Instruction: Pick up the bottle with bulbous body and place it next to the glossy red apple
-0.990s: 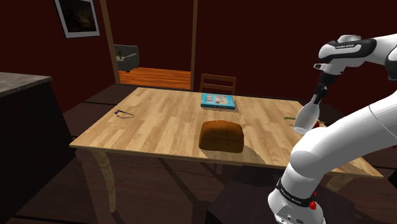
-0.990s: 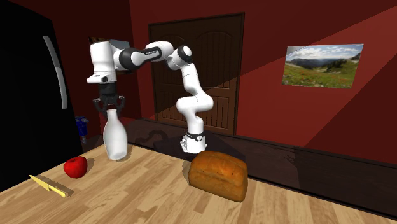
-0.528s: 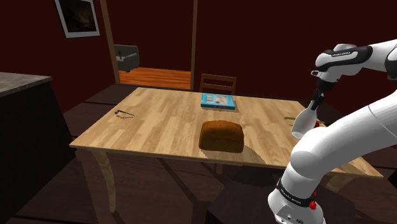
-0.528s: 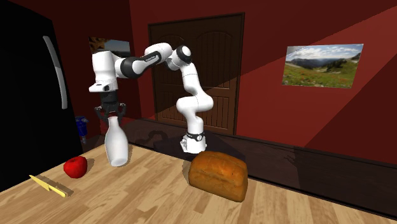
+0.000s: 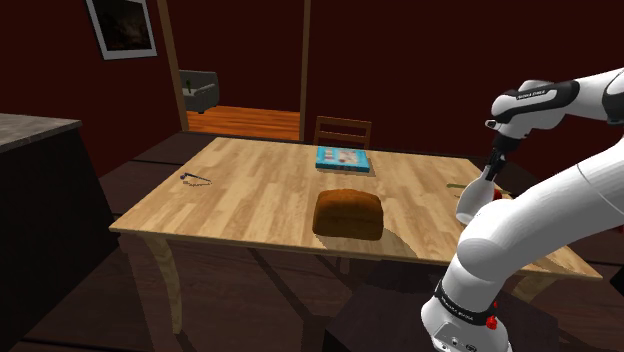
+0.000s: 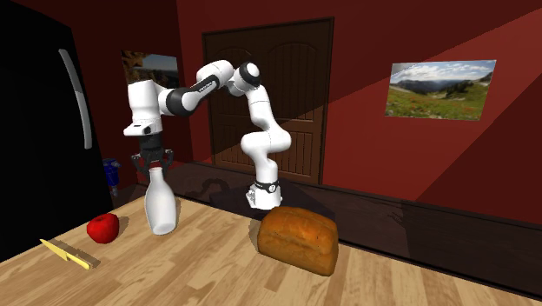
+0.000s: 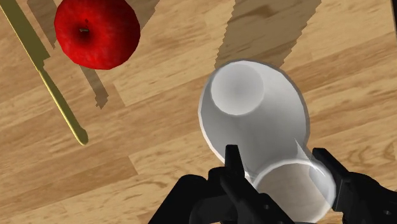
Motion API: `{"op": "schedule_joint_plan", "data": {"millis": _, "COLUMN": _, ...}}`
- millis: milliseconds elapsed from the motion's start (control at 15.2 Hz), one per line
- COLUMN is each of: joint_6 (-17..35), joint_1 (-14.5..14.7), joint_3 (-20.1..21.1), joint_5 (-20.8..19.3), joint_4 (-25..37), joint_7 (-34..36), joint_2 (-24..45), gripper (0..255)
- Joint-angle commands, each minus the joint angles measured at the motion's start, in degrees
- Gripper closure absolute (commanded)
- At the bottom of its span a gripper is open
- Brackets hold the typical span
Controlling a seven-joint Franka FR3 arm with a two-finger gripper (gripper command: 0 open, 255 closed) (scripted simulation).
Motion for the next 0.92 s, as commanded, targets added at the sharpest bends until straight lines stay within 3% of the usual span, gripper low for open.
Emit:
{"op": "schedule_joint_plan", "data": {"millis": 0, "joint_6": 0.24, "joint_1": 0.12, "joint_3": -0.20, "joint_5": -0.02, "joint_4": -0.10, "joint_7": 0.00, "joint_2": 0.07, "gripper": 255}}
{"op": "schedule_joint_plan", "data": {"millis": 264, "joint_6": 0.24, "joint_1": 0.13, "joint_3": -0.20, "joint_5": -0.02, "joint_4": -0.10, "joint_7": 0.00, "joint_2": 0.07, "gripper": 255}}
{"op": "schedule_joint_plan", "data": {"millis": 330, "joint_6": 0.24, "joint_1": 0.13, "joint_3": -0.20, "joint_5": -0.02, "joint_4": -0.10, "joint_7": 0.00, "joint_2": 0.07, "gripper": 0}}
{"op": "schedule_joint_plan", "data": {"millis": 660, "joint_6": 0.24, "joint_1": 0.13, "joint_3": -0.20, "joint_5": -0.02, "joint_4": -0.10, "joint_7": 0.00, "joint_2": 0.07, "gripper": 0}}
{"op": "schedule_joint_plan", "data": {"millis": 858, "joint_6": -5.53, "joint_1": -1.61, "joint_3": 3.76, "joint_5": 0.89, "joint_4": 3.94, "joint_7": -0.24, "joint_2": -1.01, "gripper": 0}}
